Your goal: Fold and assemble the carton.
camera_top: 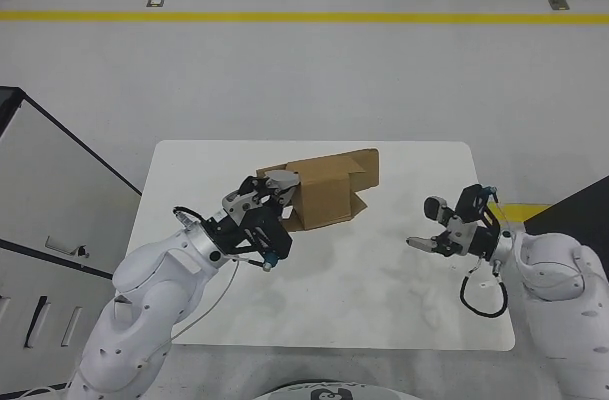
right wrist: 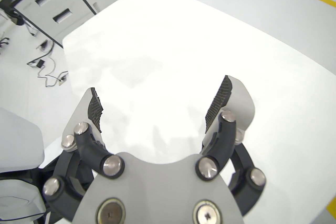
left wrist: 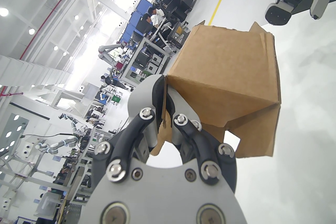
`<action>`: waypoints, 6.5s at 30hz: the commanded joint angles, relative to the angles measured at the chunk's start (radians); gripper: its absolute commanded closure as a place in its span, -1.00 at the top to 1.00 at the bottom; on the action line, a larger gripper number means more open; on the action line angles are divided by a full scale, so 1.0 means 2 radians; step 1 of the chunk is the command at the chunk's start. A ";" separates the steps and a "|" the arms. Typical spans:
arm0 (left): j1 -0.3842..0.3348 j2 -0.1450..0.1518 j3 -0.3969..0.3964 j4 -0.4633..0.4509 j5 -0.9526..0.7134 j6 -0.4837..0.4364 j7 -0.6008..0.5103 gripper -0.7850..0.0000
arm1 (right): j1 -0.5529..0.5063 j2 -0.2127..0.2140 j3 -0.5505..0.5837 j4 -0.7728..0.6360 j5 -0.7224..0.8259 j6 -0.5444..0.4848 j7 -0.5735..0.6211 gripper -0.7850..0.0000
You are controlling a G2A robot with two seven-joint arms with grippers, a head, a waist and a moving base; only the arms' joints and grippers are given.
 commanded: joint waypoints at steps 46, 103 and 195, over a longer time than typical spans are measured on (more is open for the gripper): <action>0.001 0.002 -0.008 0.008 -0.052 -0.027 -0.015 -1.00 | 0.081 0.054 -0.136 -0.001 0.701 0.339 0.270 1.00; -0.001 0.004 0.023 0.012 -0.086 -0.015 -0.036 -1.00 | 0.180 0.017 -0.215 0.051 0.590 0.237 0.244 0.65; -0.004 0.016 -0.068 -0.040 -0.102 -0.045 -0.017 -1.00 | 0.171 0.010 -0.206 0.060 0.598 0.154 0.182 -1.00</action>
